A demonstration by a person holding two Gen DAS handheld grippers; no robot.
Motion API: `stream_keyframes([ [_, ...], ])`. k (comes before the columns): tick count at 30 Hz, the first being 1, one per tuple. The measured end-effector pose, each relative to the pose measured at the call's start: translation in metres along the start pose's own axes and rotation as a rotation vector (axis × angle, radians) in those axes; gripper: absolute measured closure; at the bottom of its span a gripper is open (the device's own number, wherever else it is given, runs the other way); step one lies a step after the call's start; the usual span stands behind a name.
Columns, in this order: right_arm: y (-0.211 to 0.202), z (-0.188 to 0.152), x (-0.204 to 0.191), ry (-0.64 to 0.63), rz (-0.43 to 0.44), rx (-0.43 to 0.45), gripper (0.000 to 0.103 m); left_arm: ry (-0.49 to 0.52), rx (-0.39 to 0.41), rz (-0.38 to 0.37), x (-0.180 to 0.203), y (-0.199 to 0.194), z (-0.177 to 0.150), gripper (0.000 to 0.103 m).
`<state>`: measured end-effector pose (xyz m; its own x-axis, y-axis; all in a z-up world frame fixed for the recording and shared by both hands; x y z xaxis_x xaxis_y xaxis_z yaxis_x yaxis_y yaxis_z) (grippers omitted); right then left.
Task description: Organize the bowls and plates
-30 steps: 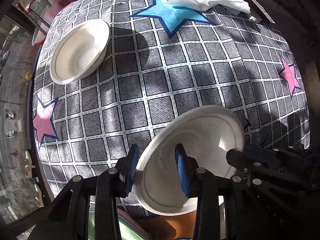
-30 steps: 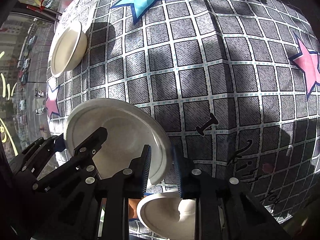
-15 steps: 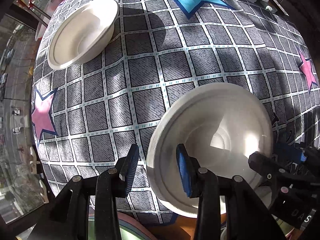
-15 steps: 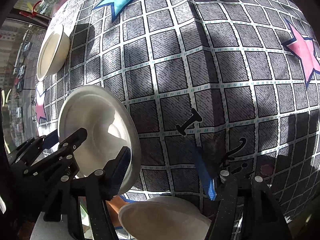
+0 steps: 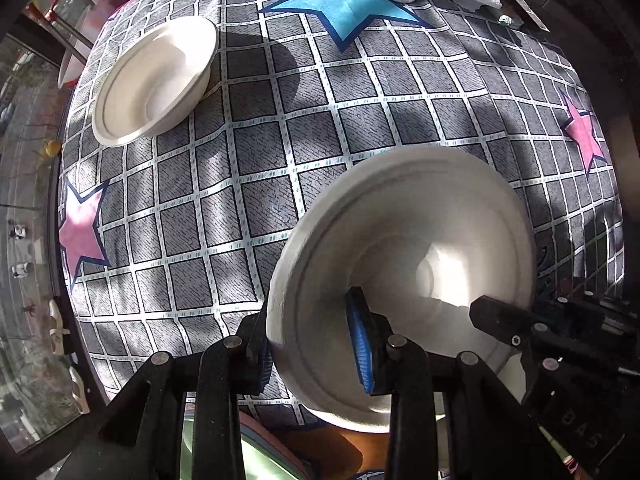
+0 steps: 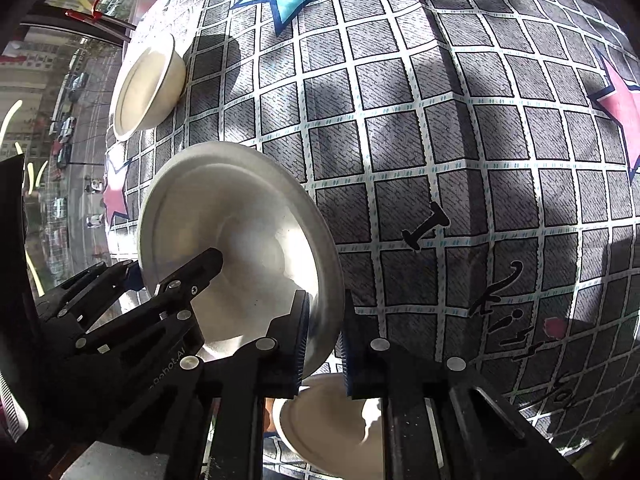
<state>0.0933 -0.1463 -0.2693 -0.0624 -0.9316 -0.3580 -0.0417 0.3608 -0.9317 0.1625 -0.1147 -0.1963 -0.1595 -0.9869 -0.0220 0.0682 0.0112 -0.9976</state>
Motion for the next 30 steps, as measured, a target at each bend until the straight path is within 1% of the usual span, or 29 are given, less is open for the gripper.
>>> stream_keyframes([
  [2, -0.014, -0.003, 0.005, 0.000, -0.007, 0.012, 0.087, 0.012, 0.017, -0.001, 0.008, -0.013, -0.003, 0.067],
  [4, -0.024, -0.008, 0.005, 0.003, -0.014, 0.020, 0.087, 0.025, 0.031, -0.011, 0.024, -0.025, -0.010, 0.066],
  [9, -0.047, -0.035, 0.018, 0.023, -0.018, 0.022, 0.087, 0.070, 0.034, -0.036, 0.052, -0.046, -0.032, 0.065],
  [13, -0.057, -0.063, 0.025, 0.054, -0.025, 0.010, 0.087, 0.111, 0.029, -0.065, 0.061, -0.050, -0.049, 0.062],
  [19, -0.064, -0.097, 0.043, 0.114, -0.057, -0.008, 0.086, 0.177, -0.006, -0.084, 0.080, -0.034, -0.070, 0.057],
  [20, -0.064, -0.102, 0.045, 0.123, -0.060, -0.012, 0.086, 0.187, -0.016, -0.086, 0.083, -0.032, -0.072, 0.052],
  [22, -0.063, -0.109, 0.048, 0.134, -0.058, -0.020, 0.086, 0.202, -0.038, -0.087, 0.088, -0.029, -0.079, 0.044],
  [23, -0.061, -0.111, 0.049, 0.133, -0.074, -0.021, 0.086, 0.208, -0.040, -0.078, 0.087, -0.028, -0.081, 0.038],
  [24, -0.061, -0.113, 0.051, 0.127, -0.093, -0.023, 0.086, 0.212, -0.041, -0.077, 0.086, -0.028, -0.084, 0.035],
  [25, -0.060, -0.116, 0.053, 0.122, -0.112, -0.025, 0.086, 0.212, -0.041, -0.084, 0.085, -0.028, -0.086, 0.028],
  [26, -0.060, -0.118, 0.055, 0.122, -0.125, -0.024, 0.086, 0.209, -0.042, -0.089, 0.083, -0.029, -0.089, 0.024],
  [27, -0.060, -0.120, 0.058, 0.127, -0.133, -0.024, 0.084, 0.205, -0.041, -0.088, 0.079, -0.030, -0.091, 0.024],
  [28, -0.061, -0.121, 0.060, 0.136, -0.138, -0.021, 0.071, 0.203, -0.042, -0.079, 0.074, -0.030, -0.094, 0.024],
  [29, -0.062, -0.122, 0.064, 0.146, -0.147, -0.015, 0.047, 0.198, -0.045, -0.081, 0.070, -0.030, -0.096, 0.023],
  [30, -0.065, -0.122, 0.067, 0.156, -0.150, 0.001, 0.034, 0.188, -0.052, -0.086, 0.064, -0.029, -0.099, 0.023],
])
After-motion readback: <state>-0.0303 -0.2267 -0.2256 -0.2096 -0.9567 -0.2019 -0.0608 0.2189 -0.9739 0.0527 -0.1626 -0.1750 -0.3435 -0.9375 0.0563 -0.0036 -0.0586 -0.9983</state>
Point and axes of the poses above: each gripper's, at about its wrist camera, not at the fingertips, and y roughly the way its jaws point, x to its right, z to its top, the point moved 9 cm from there along y, roughly the way its jaws point, and after that the axes turned 4 degrees about x, right-handed, at the moved point
